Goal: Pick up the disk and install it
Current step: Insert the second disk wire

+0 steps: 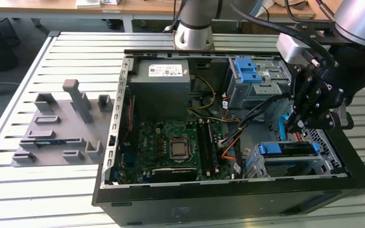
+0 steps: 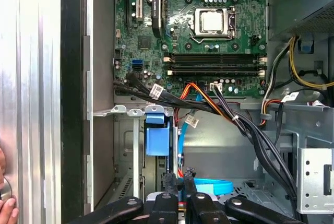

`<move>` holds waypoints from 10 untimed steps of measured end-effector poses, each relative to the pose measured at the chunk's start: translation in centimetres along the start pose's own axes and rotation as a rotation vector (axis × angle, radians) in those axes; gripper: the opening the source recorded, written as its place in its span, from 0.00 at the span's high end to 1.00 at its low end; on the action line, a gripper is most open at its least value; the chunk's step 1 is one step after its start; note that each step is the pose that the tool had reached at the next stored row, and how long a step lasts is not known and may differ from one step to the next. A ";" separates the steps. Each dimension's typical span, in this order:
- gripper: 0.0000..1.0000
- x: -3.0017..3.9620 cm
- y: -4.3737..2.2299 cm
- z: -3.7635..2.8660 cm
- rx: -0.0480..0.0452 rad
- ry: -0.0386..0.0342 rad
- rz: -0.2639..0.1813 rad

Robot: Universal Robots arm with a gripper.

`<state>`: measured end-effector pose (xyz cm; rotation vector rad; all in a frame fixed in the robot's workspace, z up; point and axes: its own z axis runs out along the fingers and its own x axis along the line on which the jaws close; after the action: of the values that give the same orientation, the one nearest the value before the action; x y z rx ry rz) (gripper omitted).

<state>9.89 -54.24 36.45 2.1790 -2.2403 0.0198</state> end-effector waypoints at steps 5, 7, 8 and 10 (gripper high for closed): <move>0.84 -0.02 -0.37 0.28 -0.0032 -0.0002 0.001; 0.84 0.00 -0.38 0.49 -0.0051 -0.0005 0.002; 0.84 0.02 -0.39 0.62 -0.0052 -0.0004 0.002; 0.84 0.05 -0.40 0.89 -0.0072 -0.0004 0.002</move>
<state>10.29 -54.32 35.55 2.1734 -2.2394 0.0113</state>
